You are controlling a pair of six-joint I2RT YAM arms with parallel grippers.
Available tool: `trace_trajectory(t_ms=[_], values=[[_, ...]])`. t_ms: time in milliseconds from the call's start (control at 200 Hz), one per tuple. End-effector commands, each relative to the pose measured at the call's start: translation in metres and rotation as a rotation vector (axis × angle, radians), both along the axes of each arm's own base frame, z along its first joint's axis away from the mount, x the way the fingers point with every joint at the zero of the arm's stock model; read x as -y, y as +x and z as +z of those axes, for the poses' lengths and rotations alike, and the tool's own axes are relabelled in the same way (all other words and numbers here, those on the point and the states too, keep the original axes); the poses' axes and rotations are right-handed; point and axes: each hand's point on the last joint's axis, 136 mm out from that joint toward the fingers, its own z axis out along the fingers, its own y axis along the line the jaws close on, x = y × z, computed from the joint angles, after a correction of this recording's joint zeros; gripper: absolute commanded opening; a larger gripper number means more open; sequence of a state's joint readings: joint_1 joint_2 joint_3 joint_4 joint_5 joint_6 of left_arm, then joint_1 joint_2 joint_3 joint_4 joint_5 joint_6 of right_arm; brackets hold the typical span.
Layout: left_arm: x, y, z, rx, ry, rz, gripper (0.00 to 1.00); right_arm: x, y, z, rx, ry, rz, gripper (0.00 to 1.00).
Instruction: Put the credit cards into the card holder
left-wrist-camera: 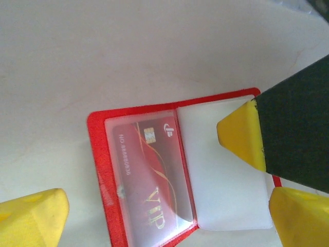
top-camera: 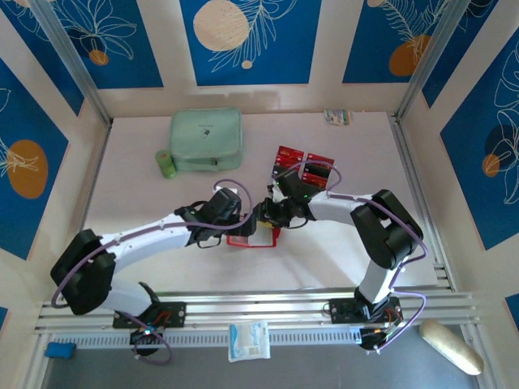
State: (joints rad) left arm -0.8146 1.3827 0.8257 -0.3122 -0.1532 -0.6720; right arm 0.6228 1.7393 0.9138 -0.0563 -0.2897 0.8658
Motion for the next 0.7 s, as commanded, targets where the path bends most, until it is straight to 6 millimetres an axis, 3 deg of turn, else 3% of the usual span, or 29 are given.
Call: trace_trajectory(t_ms=[0, 215, 505, 695], values=[[-0.020, 0.000, 0.001, 0.012, 0.037, 0.028, 1.00, -0.014, 0.001, 0.024, 0.014, 0.058, 0.018, 0.38], [-0.037, 0.002, 0.012, 0.041, 0.023, 0.069, 1.00, -0.033, 0.002, 0.026, 0.011, 0.072, 0.029, 0.40], [-0.050, 0.003, 0.019, 0.051, 0.012, 0.095, 1.00, -0.077, 0.005, 0.004, -0.027, 0.066, 0.069, 0.44], [-0.053, 0.000, 0.015, 0.040, 0.017, 0.098, 1.00, -0.087, 0.008, -0.006, -0.059, 0.082, 0.074, 0.44]])
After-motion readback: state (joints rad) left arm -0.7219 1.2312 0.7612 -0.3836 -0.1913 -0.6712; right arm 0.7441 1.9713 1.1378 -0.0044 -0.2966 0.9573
